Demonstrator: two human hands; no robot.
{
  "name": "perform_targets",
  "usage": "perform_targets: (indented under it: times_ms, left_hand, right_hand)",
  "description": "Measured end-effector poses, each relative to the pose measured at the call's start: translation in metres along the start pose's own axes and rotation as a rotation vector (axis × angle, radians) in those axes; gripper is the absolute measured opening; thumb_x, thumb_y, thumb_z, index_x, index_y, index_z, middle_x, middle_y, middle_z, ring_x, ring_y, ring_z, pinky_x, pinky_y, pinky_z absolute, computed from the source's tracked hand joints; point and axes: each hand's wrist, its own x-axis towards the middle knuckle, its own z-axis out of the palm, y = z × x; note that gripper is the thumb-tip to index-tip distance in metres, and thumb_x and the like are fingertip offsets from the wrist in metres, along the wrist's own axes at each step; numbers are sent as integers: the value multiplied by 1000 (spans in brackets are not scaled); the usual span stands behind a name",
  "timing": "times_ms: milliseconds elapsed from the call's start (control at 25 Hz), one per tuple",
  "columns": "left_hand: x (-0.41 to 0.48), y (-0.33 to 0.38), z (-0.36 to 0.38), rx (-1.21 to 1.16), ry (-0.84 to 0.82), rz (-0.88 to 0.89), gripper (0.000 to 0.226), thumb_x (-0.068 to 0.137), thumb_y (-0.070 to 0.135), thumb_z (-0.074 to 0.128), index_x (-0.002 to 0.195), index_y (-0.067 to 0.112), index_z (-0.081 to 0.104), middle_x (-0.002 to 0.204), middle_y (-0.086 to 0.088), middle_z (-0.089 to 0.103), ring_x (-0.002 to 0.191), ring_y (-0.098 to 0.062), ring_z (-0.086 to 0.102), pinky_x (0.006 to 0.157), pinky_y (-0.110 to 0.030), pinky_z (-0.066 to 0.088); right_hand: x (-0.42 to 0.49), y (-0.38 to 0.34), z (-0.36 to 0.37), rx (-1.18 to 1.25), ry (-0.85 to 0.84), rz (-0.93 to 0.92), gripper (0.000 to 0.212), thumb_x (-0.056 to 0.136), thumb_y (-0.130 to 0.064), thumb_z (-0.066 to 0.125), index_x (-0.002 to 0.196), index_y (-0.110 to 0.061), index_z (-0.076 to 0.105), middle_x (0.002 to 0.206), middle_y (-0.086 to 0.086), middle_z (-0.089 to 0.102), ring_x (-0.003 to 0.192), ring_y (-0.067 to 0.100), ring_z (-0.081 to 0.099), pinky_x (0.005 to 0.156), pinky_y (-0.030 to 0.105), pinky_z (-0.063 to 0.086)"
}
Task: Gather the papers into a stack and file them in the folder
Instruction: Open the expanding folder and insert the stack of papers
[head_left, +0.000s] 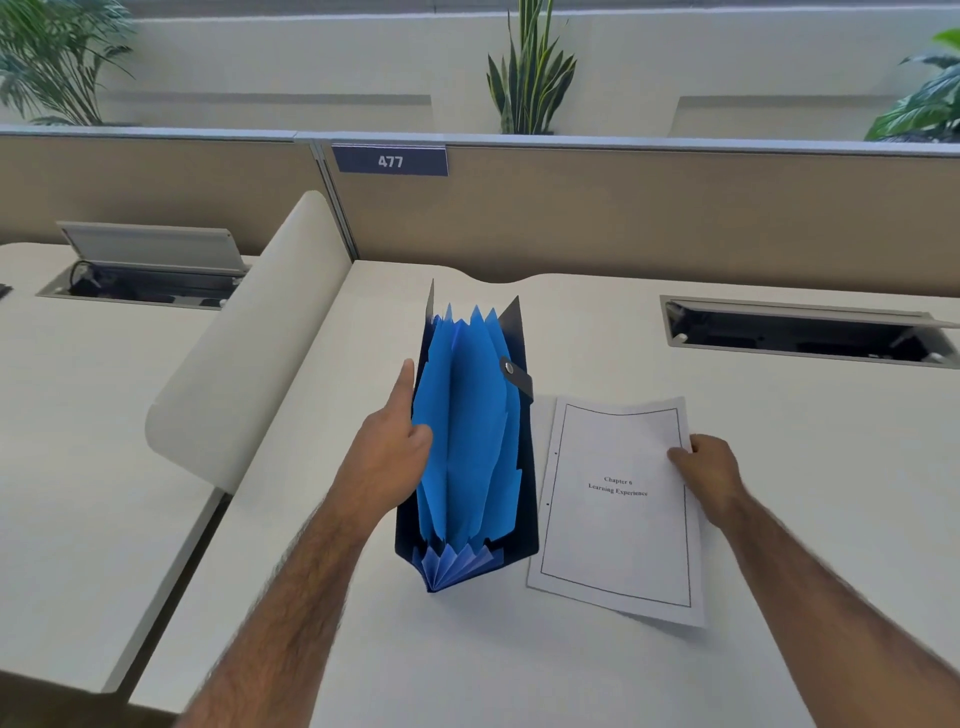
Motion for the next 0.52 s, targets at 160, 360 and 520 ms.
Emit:
perform_targets:
  times_ms: [160, 360, 520]
  left_hand:
    - [0, -4, -2, -104, -8, -10, 58, 103, 15, 37, 157, 31, 26, 125, 3, 62, 89, -14, 65, 65, -21, 53]
    - [5, -11, -3, -265, -47, -30, 56, 100, 13, 41, 152, 33, 39, 139, 6, 57, 112, -19, 65, 84, -36, 63]
    - [7, -15, -3, -320, -74, -36, 61, 101, 13, 46, 156, 36, 31, 147, 4, 51, 118, -24, 63, 77, -33, 63]
  right_hand:
    - [-19, -54, -40, -89, 133, -197, 16, 93, -8, 53, 88, 0, 66, 85, 18, 65, 77, 32, 59, 66, 33, 41]
    - [-47, -173, -120, -136, 409, -481, 29, 84, -22, 49, 76, 5, 59, 74, 31, 59, 67, 41, 57, 60, 42, 44]
    - [-75, -255, -156, 49, 546, -546, 34, 80, -36, 47, 93, -9, 64, 100, 25, 70, 84, 34, 66, 79, 50, 59]
